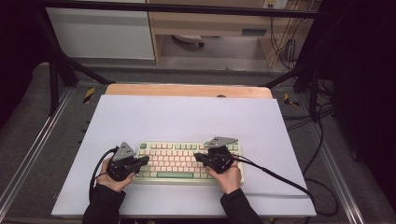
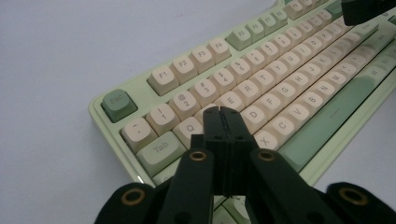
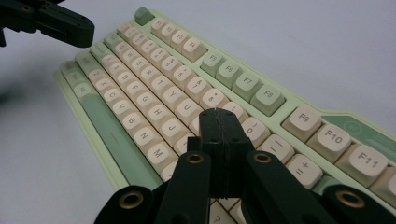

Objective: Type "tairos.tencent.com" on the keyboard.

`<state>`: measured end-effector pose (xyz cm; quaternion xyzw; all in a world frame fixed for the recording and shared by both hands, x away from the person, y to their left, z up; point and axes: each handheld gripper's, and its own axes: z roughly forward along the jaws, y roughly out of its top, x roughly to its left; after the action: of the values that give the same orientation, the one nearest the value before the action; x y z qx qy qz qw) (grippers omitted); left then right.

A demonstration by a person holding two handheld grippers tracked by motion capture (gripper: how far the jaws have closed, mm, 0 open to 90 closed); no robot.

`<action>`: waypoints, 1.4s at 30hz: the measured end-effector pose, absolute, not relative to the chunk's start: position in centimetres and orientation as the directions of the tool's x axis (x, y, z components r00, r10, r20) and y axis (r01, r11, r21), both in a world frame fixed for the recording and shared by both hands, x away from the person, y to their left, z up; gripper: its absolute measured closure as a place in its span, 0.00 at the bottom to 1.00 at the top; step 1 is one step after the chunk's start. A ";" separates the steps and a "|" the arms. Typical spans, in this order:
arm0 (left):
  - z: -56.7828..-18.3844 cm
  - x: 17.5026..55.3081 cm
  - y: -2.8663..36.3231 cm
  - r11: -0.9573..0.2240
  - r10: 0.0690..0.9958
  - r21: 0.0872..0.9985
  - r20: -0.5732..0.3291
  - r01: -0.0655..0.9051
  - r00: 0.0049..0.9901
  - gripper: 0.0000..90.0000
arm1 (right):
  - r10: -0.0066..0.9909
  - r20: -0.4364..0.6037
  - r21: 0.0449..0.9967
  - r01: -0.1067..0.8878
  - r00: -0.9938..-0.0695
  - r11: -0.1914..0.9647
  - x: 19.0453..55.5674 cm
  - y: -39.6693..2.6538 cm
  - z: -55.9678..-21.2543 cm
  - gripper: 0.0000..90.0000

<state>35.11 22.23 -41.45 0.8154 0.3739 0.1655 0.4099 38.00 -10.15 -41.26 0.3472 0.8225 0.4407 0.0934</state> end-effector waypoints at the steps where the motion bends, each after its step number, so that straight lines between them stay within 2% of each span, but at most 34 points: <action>1: -41.5 35.1 22.3 -0.382 0.745 0.792 -0.040 0.476 0.665 1.00 | 0.653 0.147 0.788 0.487 -0.743 0.376 38.1 -10.0 -41.3 1.00; 32: -41.6 35.2 22.5 -0.379 0.747 0.793 -0.042 0.477 0.664 1.00 | 0.671 0.142 0.760 0.514 -0.728 0.397 39.2 -8.7 -43.4 1.00; 42: -41.5 35.2 22.5 -0.379 0.746 0.793 -0.042 0.476 0.664 1.00 | 0.660 0.131 0.775 0.492 -0.740 0.398 38.7 -9.2 -42.1 1.00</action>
<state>35.20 22.46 -41.55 0.8141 0.3754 0.1640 0.4116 38.68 -9.24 -42.14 0.3467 0.8301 0.4254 0.0987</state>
